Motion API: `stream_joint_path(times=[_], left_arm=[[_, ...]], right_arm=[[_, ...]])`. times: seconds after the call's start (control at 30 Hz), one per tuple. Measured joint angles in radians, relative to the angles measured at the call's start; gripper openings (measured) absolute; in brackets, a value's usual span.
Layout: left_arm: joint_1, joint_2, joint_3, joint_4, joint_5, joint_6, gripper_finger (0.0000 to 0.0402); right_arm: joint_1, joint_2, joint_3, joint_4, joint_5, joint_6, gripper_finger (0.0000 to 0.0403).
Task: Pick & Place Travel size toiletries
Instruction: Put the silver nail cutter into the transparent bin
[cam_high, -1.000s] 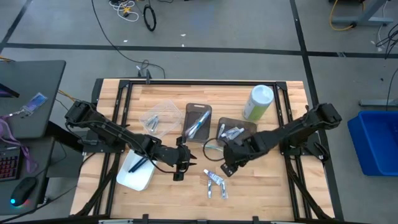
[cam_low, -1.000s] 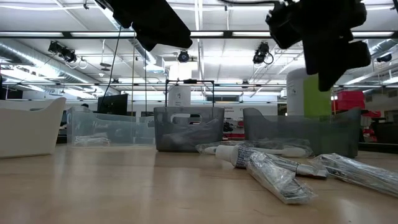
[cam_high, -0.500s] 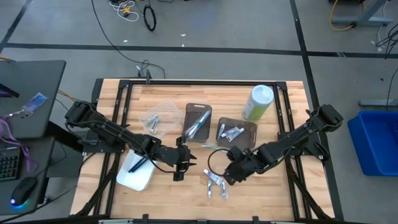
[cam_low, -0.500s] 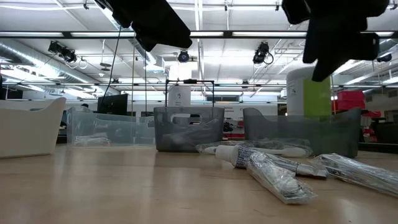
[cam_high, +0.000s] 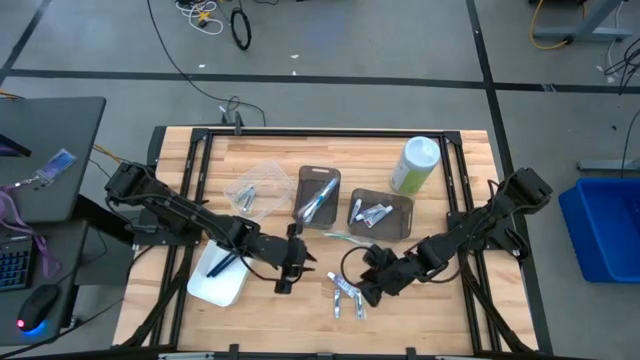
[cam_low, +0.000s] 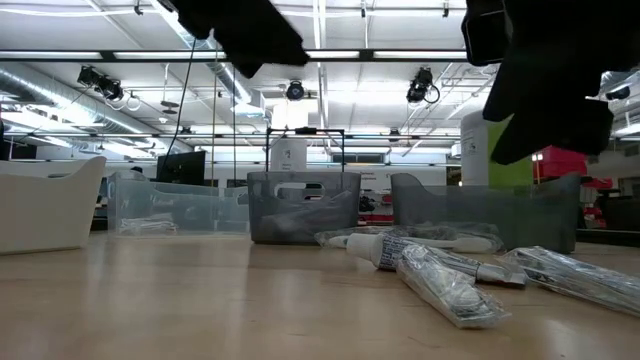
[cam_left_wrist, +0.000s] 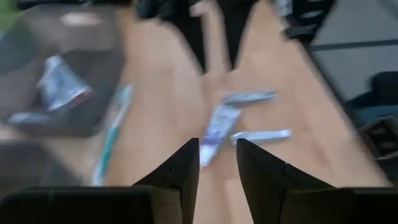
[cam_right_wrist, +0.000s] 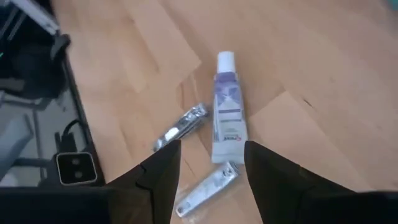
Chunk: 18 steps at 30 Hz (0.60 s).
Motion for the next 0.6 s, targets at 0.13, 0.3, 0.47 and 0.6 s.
stream_joint_path(times=[0.13, 0.3, 0.47, 0.6], left_arm=[[0.0, 0.0, 0.0, 0.057, 0.118, 0.063, 0.0115], [0.0, 0.0, 0.0, 0.081, 0.212, 0.165, 0.0115], [0.0, 0.075, 0.004, 0.136, 0.231, 0.141, 0.0115], [0.0, 0.168, 0.022, 0.176, 0.202, 0.174, 0.0115]], right_arm=[[-0.013, 0.0, -0.013, 0.014, 0.0, -0.136, 0.0191], [-0.048, 0.0, -0.014, 0.041, 0.071, -0.278, 0.0191], [-0.079, -0.037, -0.014, 0.05, 0.047, -0.377, 0.0186], [-0.092, -0.131, -0.012, -0.012, -0.028, -0.453, 0.0187]])
